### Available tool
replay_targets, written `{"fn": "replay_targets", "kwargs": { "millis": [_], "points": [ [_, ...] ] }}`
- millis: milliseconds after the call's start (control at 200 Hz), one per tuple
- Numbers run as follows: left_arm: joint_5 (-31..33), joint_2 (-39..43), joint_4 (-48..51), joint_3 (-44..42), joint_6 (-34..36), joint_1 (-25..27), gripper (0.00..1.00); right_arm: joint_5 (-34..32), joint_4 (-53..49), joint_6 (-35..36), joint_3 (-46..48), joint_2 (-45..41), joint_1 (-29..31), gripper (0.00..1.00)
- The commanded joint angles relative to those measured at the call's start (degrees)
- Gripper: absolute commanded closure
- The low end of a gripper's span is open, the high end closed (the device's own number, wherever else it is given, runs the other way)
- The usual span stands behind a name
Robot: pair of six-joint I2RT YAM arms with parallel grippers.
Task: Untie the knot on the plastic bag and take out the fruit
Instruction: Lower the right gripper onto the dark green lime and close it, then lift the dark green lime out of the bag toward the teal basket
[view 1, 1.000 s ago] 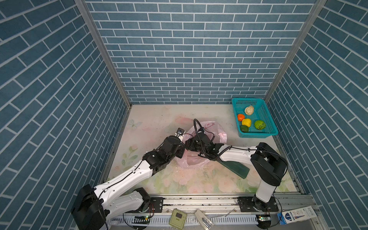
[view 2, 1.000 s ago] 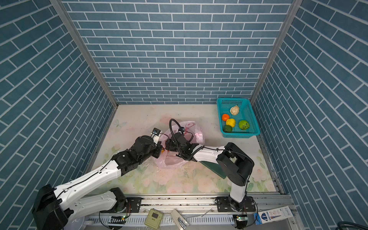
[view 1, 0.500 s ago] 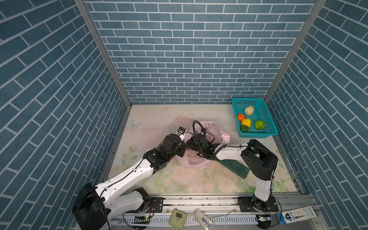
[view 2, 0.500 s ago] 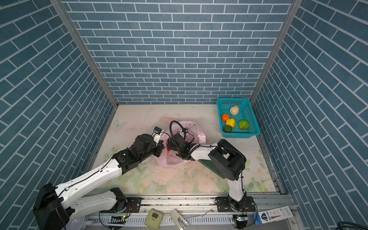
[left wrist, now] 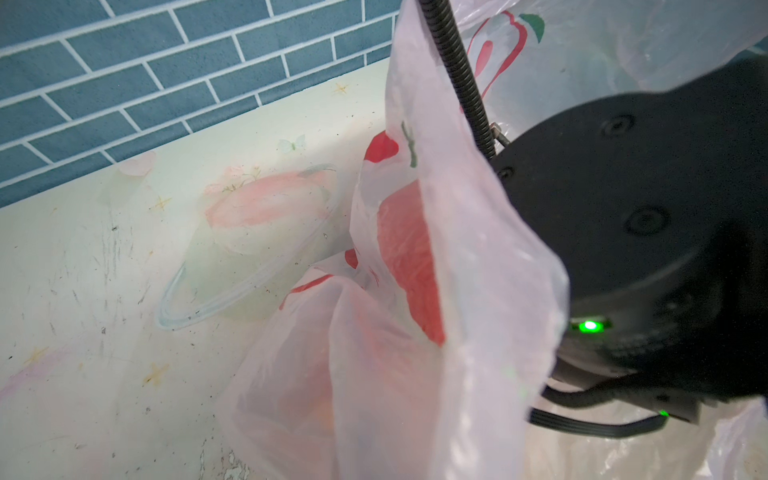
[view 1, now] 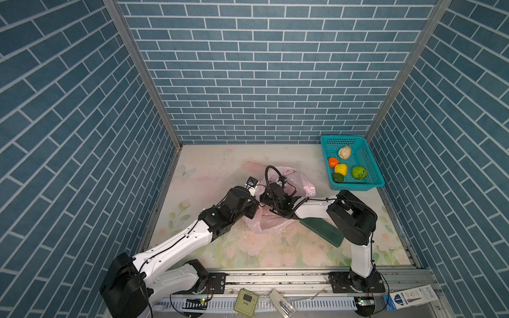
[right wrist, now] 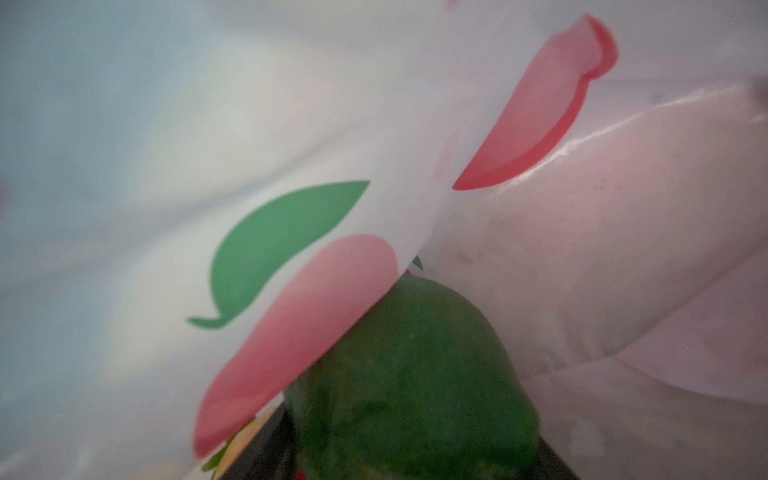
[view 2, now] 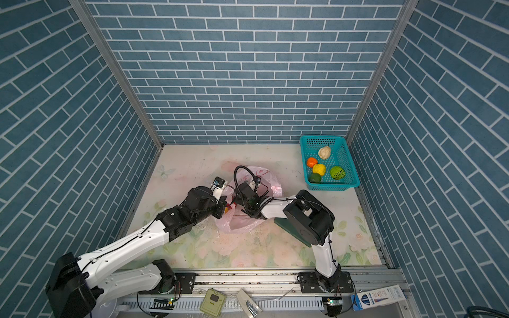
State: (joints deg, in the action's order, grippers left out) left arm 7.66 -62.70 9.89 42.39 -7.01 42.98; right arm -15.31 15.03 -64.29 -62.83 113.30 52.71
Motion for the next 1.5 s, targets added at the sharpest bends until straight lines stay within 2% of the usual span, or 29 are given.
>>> {"fn": "replay_targets", "kwargs": {
  "millis": [0, 180, 345, 665, 945, 1240, 1495],
  "points": [
    [-0.2, 0.3, -0.6, -0.8, 0.5, -0.3, 1.0, -1.6, -1.4, -0.7, 2.0, -2.5, -0.2, 0.43],
    [0.2, 0.6, -1.1, -1.3, 0.4, -0.3, 1.0, -0.4, -3.1, 0.4, 4.1, -6.7, -0.2, 0.47],
    [0.6, 1.1, -1.7, -1.8, 0.3, -0.4, 1.0, 4.3, -5.2, 1.0, 6.6, -11.1, -0.1, 0.49],
    [1.5, 0.4, -3.3, -1.5, 0.1, -0.3, 1.0, 10.3, -17.6, 7.3, 7.3, -20.6, 1.4, 0.49],
    [1.8, -0.6, -4.0, -1.1, 0.1, -0.3, 1.0, 14.7, -32.4, 16.3, 0.1, -27.3, 2.0, 0.49],
    [2.1, -1.6, -4.0, -0.1, 0.2, -0.3, 1.0, 18.9, -43.9, 20.9, -9.2, -31.8, 1.8, 0.48],
    [2.4, -1.6, -3.7, 0.3, 0.2, -0.3, 1.0, 19.0, -49.8, 23.5, -17.0, -33.9, -1.2, 0.47]
  ]
}}
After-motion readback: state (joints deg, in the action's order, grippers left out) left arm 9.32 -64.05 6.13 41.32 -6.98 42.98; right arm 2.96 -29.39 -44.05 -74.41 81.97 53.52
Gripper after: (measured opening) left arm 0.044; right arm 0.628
